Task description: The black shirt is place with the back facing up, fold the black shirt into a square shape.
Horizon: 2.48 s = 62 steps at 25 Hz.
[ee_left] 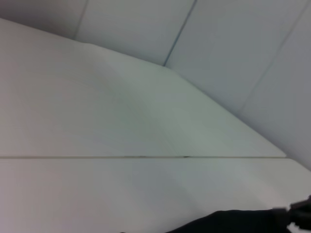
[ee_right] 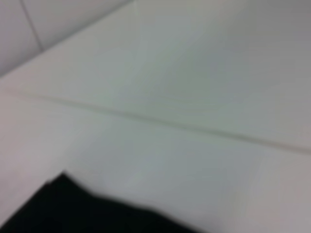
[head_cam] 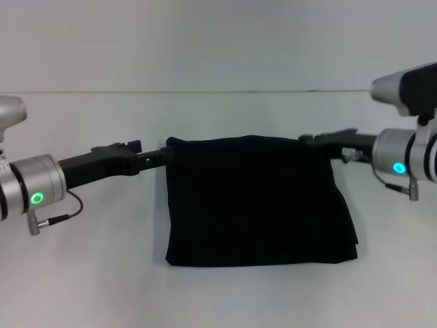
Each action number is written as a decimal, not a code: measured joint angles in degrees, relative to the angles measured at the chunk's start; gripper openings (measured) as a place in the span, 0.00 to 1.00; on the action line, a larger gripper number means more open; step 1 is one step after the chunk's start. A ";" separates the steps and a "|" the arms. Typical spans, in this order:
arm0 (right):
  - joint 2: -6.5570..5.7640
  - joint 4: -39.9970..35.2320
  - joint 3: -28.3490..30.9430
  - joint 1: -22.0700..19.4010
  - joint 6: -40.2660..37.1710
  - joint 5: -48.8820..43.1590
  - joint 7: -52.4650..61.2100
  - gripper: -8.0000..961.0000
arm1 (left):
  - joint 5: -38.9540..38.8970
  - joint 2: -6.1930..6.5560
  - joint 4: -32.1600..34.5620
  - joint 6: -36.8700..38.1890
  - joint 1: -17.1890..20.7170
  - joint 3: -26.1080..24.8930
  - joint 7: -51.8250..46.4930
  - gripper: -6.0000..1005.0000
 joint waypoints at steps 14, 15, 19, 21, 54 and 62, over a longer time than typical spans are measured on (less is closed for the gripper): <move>-1.47 -2.48 2.16 -4.80 -8.36 14.94 -9.68 0.07 | 0.45 -0.09 -6.64 -11.69 -4.98 0.61 -3.05 0.94; -1.56 -2.89 2.20 -5.20 -9.44 14.99 -9.68 0.09 | 0.45 -0.08 -6.97 -12.14 -5.28 0.61 -3.40 0.94; -1.98 -5.05 2.27 -6.98 -14.13 14.97 -9.68 0.17 | 0.45 -0.10 -8.79 -15.46 -6.59 1.28 -5.17 0.94; -2.31 -5.44 2.52 -7.45 -16.23 14.96 -9.59 0.22 | 0.45 -0.10 -9.87 -17.56 -7.31 1.84 -6.13 0.94; -2.77 -5.51 2.83 -8.18 -18.48 14.54 -9.38 0.56 | 0.27 -0.97 -13.51 -22.71 -10.75 3.70 -7.43 0.70; -2.73 -5.39 2.75 -7.98 -18.48 14.55 -9.40 0.56 | 0.44 -0.97 -13.51 -22.71 -11.18 4.11 -7.60 0.38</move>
